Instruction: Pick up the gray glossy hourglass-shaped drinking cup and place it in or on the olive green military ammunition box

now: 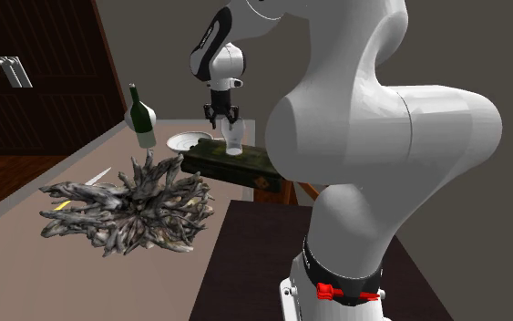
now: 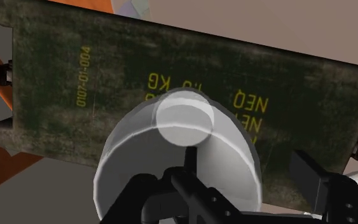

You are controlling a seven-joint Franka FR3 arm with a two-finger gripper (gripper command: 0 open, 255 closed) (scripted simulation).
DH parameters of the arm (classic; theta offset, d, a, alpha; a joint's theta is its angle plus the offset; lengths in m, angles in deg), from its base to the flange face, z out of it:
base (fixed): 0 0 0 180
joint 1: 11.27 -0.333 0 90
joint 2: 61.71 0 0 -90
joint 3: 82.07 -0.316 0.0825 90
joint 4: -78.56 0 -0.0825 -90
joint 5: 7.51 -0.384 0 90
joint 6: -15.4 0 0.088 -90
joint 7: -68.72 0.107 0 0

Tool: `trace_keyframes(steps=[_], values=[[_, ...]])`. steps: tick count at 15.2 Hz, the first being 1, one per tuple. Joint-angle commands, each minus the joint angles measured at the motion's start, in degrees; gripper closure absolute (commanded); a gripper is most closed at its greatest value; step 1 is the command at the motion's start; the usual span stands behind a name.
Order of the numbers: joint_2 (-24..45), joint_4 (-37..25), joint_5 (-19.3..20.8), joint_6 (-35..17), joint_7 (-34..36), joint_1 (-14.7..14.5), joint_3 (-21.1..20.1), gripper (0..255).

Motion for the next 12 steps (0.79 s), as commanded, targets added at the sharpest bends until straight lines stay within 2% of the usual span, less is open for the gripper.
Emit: trace_keyframes(steps=[1,4,8,12], values=[[0.0,0.0,0.0,0.0,0.0,0.0,0.0,0],[0.0,-0.1,0.0,0.1,0.0,0.0,0.0,0],[-4.3,-0.7,-1.5,4.8,-0.9,0.9,-1.2,0],[-4.3,-0.7,-1.5,4.8,-0.9,0.9,-1.2,0]])
